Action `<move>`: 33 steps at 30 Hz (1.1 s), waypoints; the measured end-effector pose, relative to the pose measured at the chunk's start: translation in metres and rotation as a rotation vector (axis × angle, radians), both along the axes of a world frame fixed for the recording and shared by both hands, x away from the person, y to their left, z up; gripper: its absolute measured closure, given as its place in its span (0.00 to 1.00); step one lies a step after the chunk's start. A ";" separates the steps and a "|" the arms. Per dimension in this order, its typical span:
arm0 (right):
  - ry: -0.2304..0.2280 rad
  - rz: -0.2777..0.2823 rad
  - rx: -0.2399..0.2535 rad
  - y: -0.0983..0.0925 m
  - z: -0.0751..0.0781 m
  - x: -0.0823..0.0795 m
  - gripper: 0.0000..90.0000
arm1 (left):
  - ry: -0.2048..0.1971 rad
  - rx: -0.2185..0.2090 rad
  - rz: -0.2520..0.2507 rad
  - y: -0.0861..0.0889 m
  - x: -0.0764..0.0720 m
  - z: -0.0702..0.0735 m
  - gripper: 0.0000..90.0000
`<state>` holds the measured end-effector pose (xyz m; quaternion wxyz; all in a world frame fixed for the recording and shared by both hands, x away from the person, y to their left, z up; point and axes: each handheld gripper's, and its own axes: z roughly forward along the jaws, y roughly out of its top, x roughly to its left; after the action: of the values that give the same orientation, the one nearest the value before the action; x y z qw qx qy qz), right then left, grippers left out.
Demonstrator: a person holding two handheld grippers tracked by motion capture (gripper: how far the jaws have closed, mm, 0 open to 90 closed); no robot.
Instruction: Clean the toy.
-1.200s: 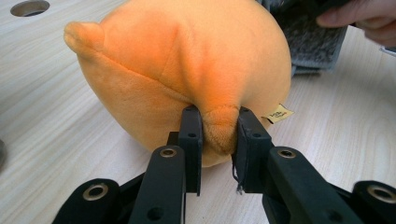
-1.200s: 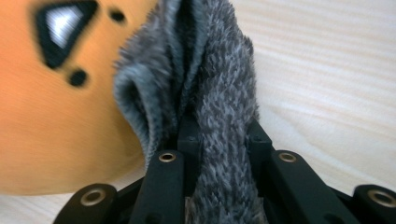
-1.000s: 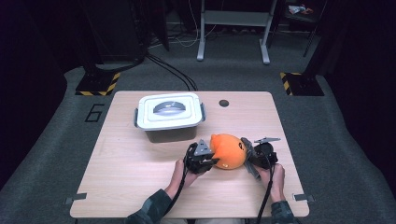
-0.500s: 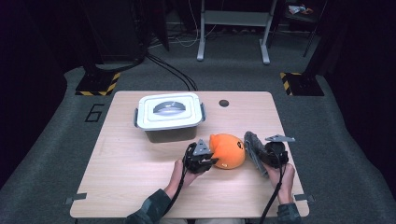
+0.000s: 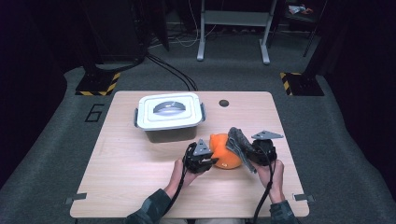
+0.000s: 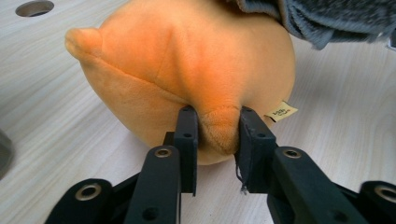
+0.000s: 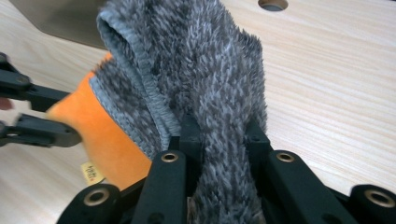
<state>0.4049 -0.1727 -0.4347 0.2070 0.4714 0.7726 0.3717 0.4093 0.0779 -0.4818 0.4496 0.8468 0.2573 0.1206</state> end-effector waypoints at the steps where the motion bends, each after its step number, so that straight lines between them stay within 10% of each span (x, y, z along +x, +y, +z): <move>1: 0.003 -0.004 0.005 0.000 -0.001 0.001 0.84 | 0.001 -0.002 -0.001 0.001 0.000 0.000 0.78; 14: 0.012 -0.019 -0.002 -0.001 -0.002 0.011 0.84 | -0.032 0.025 0.055 0.000 -0.001 -0.011 0.44; 22: 0.027 -0.032 0.013 -0.003 -0.005 0.014 0.84 | -0.107 0.071 0.026 -0.011 -0.004 -0.014 0.53; 33: 0.013 -0.035 0.033 -0.008 -0.002 0.013 0.84 | -0.057 -0.002 0.027 -0.009 0.000 -0.013 0.85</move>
<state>0.4183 -0.1805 -0.4369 0.2005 0.4905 0.7594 0.3775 0.4090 0.0689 -0.4946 0.4559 0.8390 0.2560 0.1508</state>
